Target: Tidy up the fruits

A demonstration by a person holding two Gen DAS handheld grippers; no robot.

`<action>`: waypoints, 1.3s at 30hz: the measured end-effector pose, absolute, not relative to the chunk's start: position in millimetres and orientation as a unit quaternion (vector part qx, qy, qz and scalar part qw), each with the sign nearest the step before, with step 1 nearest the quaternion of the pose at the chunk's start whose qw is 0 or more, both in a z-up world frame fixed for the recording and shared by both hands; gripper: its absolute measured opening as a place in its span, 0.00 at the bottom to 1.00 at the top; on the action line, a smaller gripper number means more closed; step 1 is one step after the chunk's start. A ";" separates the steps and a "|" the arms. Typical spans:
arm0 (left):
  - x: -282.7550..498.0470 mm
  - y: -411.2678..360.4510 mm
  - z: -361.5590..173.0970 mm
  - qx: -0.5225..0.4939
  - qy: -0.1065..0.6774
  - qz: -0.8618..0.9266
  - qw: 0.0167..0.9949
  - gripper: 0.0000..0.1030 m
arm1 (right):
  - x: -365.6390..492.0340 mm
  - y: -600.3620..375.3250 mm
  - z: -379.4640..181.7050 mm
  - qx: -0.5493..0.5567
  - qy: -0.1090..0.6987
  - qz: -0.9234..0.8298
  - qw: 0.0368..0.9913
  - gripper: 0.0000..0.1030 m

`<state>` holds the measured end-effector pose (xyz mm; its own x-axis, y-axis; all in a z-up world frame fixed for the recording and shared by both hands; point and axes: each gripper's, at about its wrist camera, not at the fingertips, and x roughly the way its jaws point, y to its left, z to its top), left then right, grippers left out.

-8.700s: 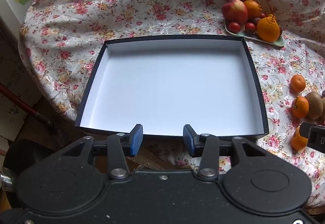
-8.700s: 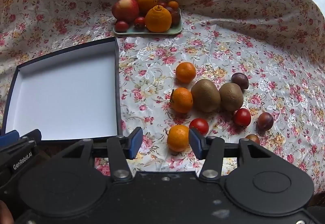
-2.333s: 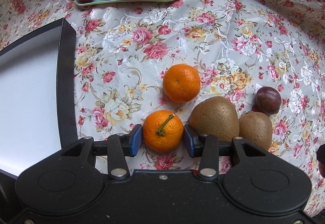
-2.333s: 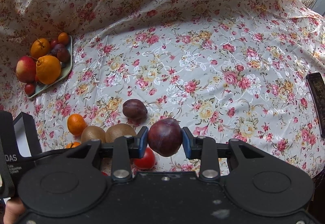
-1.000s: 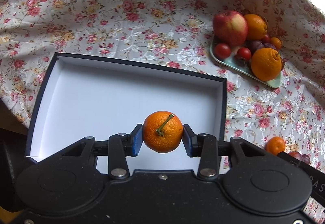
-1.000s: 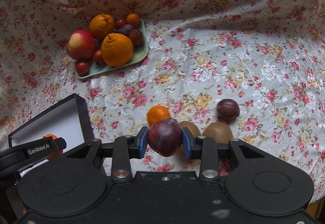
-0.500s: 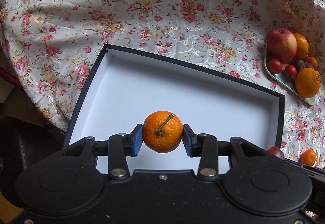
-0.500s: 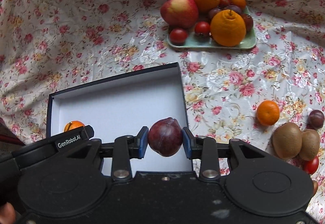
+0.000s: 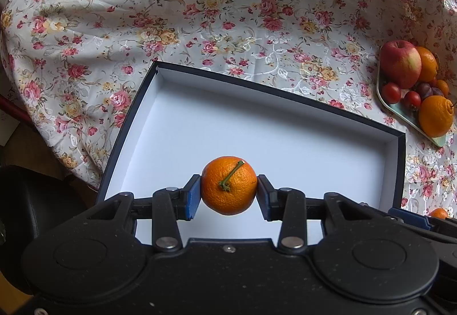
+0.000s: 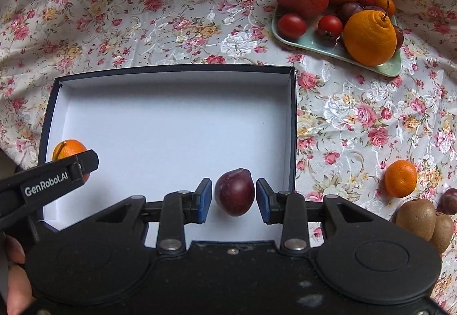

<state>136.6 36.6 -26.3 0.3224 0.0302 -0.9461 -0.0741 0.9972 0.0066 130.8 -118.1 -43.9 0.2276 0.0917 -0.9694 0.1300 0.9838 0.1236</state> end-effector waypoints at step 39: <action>118.7 -58.8 -14.8 0.063 0.577 -0.061 0.812 0.48 | 101.4 -170.7 -23.9 0.067 0.645 -0.097 0.755 0.36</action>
<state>118.7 -58.8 -14.8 0.3272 -0.0257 -0.9446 0.1722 0.9845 0.0328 101.4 -170.7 -23.9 0.1493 -0.0599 -0.9870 0.2333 0.9721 -0.0237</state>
